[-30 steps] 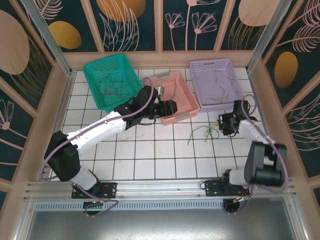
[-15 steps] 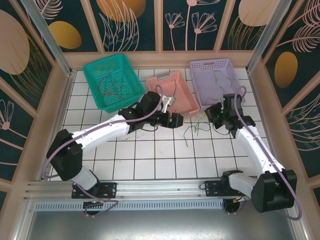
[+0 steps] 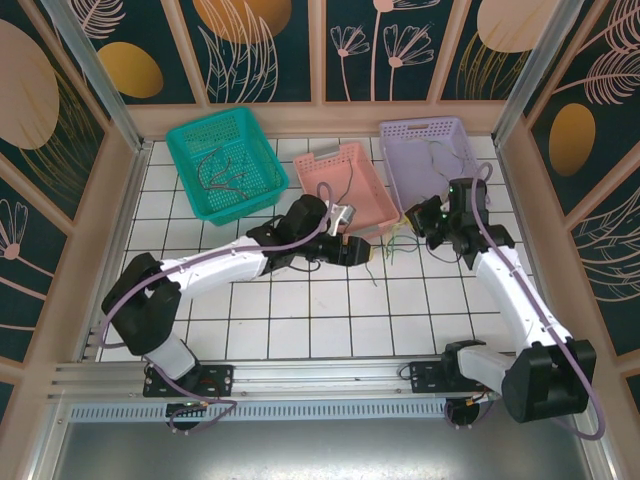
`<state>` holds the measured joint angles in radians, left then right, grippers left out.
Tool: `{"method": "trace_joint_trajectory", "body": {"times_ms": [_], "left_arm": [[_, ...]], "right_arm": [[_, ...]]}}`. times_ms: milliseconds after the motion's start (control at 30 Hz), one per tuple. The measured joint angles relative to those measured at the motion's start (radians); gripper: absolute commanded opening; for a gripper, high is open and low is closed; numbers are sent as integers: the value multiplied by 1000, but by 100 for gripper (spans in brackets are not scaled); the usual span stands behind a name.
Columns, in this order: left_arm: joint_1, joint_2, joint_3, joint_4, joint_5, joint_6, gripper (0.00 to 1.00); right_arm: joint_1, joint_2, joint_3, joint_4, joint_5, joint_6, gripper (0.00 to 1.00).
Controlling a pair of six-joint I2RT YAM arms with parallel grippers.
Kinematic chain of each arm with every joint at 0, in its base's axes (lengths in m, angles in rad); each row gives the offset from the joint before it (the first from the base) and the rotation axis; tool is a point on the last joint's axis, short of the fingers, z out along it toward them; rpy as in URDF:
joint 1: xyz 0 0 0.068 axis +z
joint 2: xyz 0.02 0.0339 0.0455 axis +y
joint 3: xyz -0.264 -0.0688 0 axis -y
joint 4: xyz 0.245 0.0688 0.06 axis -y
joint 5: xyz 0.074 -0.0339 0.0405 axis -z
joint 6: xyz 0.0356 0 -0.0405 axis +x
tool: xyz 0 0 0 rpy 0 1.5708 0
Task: Untangle the cables
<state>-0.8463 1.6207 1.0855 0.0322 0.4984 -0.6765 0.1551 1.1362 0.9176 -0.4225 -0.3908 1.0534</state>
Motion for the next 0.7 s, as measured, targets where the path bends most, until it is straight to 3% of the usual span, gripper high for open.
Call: {"method": "trace_joint_trajectory", "body": {"times_ms": [167,333,700], "left_arm": [[0,-107,-80,10,-101,259,72],[0,-97,-116,51,-178,476,77],[-15,26,-62,150,-159,626,81]], "right_arm": [[-8,94,157,-66,-50,-103,0],[-5,120,223,-118,-91,-167,0],[42,147,260,-143,-145,-180,0]]}}
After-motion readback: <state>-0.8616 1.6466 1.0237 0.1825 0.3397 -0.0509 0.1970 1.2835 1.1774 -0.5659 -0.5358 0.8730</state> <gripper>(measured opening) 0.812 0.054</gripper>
